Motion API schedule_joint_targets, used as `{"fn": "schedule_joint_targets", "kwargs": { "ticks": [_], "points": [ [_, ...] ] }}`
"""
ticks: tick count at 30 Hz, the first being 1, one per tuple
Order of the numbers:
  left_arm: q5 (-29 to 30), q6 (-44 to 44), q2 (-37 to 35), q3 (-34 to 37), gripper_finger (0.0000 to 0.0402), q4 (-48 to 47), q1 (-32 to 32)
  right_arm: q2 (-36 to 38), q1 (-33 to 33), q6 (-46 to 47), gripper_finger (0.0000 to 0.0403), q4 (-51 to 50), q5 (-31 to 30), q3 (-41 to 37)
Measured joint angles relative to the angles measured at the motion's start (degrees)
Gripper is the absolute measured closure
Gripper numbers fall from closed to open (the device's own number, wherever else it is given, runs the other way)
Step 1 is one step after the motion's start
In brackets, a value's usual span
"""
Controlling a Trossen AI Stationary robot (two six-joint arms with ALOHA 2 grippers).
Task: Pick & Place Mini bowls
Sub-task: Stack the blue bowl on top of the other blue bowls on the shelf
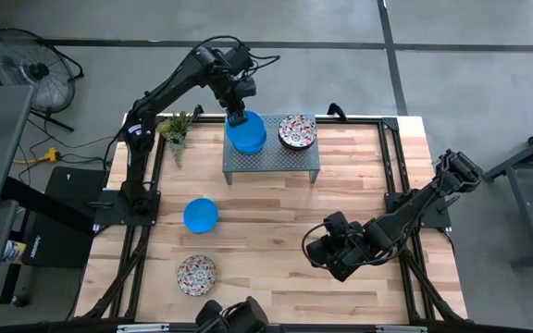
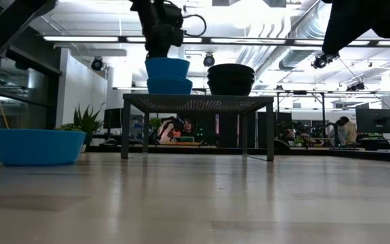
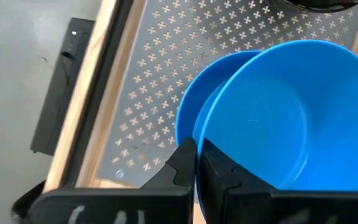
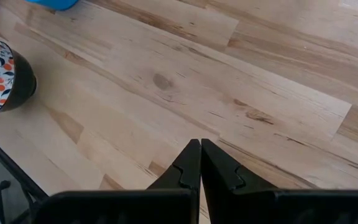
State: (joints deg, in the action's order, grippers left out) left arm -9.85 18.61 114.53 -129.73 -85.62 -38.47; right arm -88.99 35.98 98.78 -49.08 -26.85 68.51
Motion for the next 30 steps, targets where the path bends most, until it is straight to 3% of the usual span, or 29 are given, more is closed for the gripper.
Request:
{"fn": "schedule_joint_targets", "kwargs": {
  "ticks": [30],
  "points": [
    [0.1, 3.6, 2.9, 0.1, 0.0397, 0.5, 0.2, 0.0, 0.0, 0.2, 0.0403, 0.1, 0.3, 0.0]
  ]
}}
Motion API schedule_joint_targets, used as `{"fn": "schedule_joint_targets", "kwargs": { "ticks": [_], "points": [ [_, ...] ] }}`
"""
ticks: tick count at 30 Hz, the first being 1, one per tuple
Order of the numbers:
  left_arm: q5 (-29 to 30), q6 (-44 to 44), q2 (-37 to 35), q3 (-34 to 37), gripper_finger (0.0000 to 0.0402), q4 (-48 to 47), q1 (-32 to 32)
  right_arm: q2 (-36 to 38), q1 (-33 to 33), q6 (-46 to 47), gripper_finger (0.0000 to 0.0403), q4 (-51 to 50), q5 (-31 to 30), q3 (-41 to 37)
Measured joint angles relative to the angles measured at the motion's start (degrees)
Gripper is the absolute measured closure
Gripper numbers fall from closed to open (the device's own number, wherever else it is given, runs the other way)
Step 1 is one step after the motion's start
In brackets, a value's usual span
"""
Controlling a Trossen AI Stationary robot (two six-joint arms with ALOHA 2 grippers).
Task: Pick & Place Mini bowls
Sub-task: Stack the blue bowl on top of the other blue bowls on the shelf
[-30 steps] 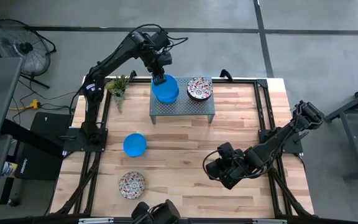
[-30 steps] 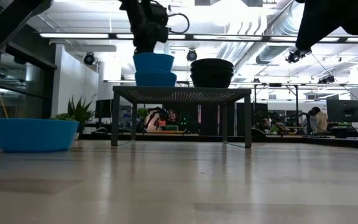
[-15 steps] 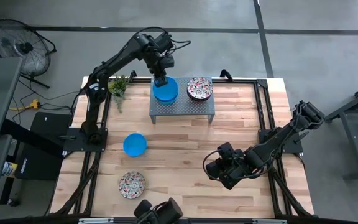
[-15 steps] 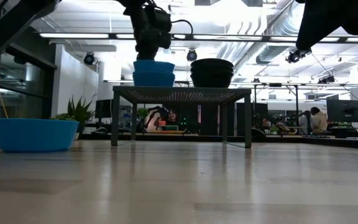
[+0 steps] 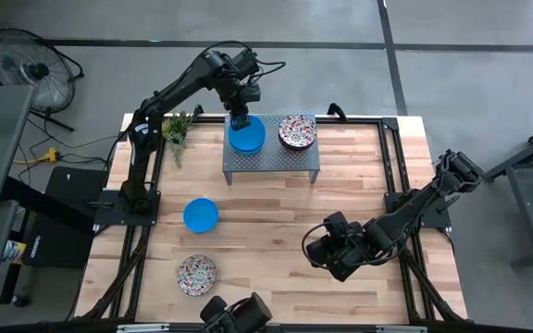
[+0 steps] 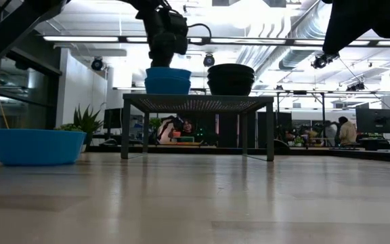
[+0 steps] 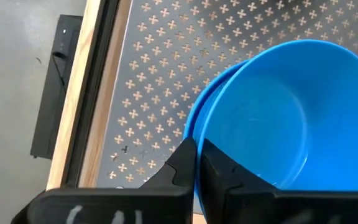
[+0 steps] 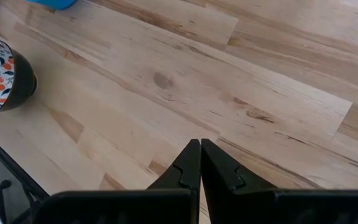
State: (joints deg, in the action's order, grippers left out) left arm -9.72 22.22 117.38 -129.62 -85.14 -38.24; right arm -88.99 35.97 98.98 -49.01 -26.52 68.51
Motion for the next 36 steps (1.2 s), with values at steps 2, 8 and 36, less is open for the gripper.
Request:
{"fn": "schedule_joint_targets", "kwargs": {
  "ticks": [2, 8, 36],
  "points": [
    [-0.1, 0.0, 0.0, 0.0, 0.0394, -0.4, 0.0, 0.0, 0.0, 0.0, 0.0403, 0.0, 0.0, 0.0],
    [-0.7, 2.0, 0.0, 0.0, 0.0385, -0.9, 0.0, 0.0, 0.0, 0.0, 0.0403, 0.0, 0.1, 0.0],
    [8.7, 17.3, -0.7, -0.1, 0.0209, -1.2, 0.0, 0.0, -0.9, 2.6, 0.0403, -0.1, 2.7, 0.0]
  ]
}}
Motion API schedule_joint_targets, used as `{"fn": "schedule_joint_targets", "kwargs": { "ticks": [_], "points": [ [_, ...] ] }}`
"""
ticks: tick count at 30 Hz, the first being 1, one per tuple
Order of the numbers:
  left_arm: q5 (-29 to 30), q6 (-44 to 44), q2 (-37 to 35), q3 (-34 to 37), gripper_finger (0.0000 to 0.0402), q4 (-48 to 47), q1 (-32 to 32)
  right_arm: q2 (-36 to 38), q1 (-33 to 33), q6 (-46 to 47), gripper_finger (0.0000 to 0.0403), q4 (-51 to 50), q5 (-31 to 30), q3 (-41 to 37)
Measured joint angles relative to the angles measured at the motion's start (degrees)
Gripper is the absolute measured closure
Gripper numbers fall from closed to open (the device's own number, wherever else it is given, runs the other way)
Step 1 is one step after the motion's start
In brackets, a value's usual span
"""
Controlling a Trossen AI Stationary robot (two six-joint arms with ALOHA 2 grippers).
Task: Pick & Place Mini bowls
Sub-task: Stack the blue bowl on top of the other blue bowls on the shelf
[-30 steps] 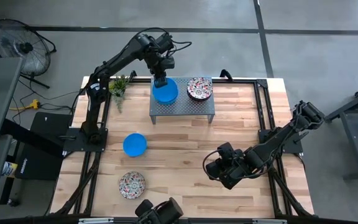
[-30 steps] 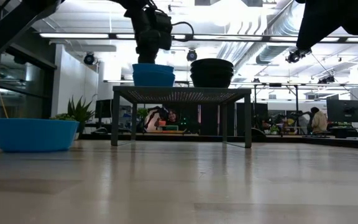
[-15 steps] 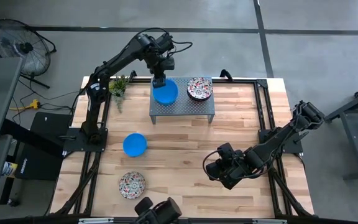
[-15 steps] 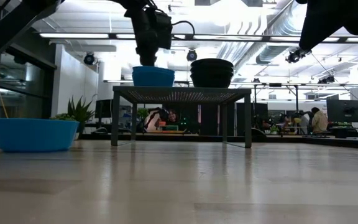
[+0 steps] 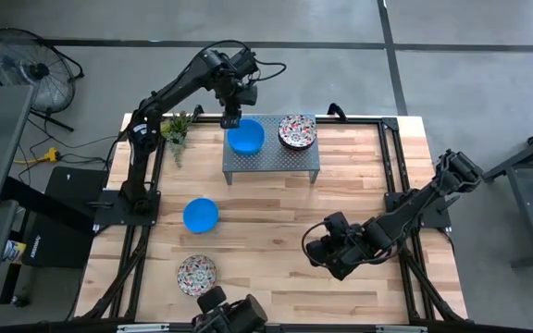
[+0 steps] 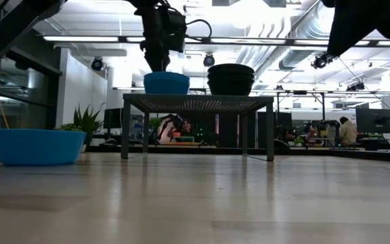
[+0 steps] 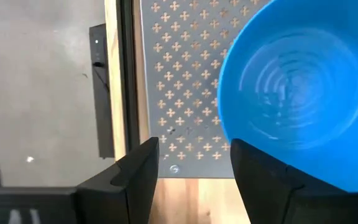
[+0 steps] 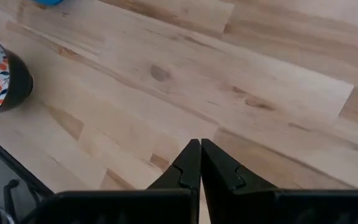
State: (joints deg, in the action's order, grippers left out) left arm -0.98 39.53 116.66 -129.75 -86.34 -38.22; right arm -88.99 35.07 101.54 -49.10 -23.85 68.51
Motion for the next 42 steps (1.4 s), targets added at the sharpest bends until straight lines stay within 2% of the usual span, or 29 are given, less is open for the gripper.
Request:
{"fn": "schedule_joint_targets", "kwargs": {
  "ticks": [13, 20, 32, 42],
  "points": [
    [1.6, 1.0, -0.7, 0.0, 0.0209, 2.6, 0.9, 0.0, -5.6, -0.7, 0.0403, -1.1, 0.9, 0.0],
    [1.7, 1.8, -4.0, 0.0, 0.0209, 4.1, 2.5, 0.0, -9.7, -3.8, 0.0402, -2.1, 1.3, 0.0],
    [-7.8, 1.4, -14.1, 0.0, 0.0209, 1.6, 4.9, 0.8, -16.9, -14.6, 0.0402, -3.9, 0.0, 0.0],
    [-11.8, -0.8, -21.2, 0.2, 0.0209, -2.8, 8.0, 9.0, -21.4, -28.8, 0.0402, -6.8, -1.5, 0.0]
  ]
}}
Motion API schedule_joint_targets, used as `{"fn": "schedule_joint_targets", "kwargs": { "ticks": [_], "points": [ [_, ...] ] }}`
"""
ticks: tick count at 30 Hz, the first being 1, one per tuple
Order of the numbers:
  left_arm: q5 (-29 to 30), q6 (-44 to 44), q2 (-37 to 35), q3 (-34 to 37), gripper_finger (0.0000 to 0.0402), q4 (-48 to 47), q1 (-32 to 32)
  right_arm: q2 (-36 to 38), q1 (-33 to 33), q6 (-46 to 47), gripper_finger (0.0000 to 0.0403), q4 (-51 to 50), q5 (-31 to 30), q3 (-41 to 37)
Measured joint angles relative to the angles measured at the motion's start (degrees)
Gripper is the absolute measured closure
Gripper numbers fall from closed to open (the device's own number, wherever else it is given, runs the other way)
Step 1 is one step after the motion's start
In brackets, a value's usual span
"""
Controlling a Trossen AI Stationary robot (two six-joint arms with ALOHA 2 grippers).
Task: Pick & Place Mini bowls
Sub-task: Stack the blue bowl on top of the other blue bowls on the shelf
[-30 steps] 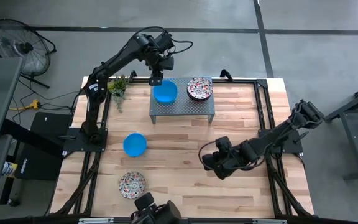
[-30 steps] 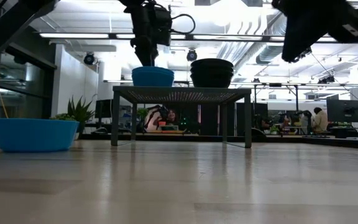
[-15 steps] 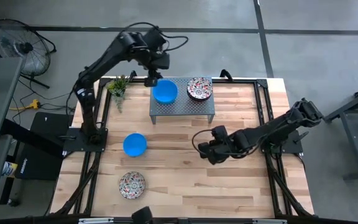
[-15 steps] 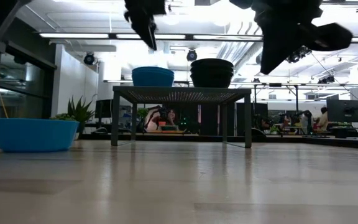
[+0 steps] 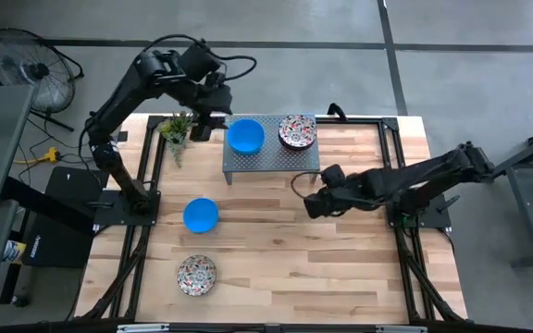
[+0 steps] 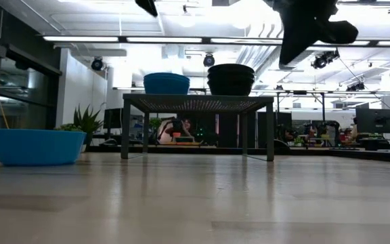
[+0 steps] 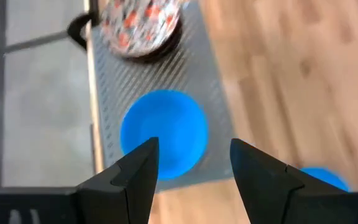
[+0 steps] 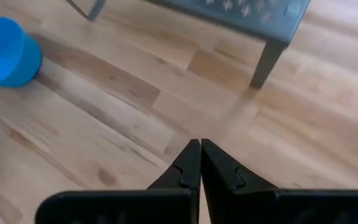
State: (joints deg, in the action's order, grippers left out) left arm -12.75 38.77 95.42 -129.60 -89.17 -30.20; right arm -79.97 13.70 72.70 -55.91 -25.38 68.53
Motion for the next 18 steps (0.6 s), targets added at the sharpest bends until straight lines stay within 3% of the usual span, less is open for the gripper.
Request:
{"fn": "schedule_joint_targets", "kwargs": {
  "ticks": [10, 14, 18],
  "points": [
    [-1.1, -7.9, -1.5, 1.1, 0.0209, 1.7, 7.4, 11.1, -1.8, -11.0, 0.0402, -11.8, -0.7, 0.0],
    [-0.6, -11.9, -1.8, 7.6, 0.0209, 6.2, 11.7, 15.5, -1.2, -12.9, 0.0402, -16.4, 0.2, 0.0],
    [-0.2, -15.9, -4.6, 18.8, 0.0209, 13.4, 17.0, 19.7, 1.0, -13.0, 0.0402, -20.9, -1.1, 0.0]
  ]
}}
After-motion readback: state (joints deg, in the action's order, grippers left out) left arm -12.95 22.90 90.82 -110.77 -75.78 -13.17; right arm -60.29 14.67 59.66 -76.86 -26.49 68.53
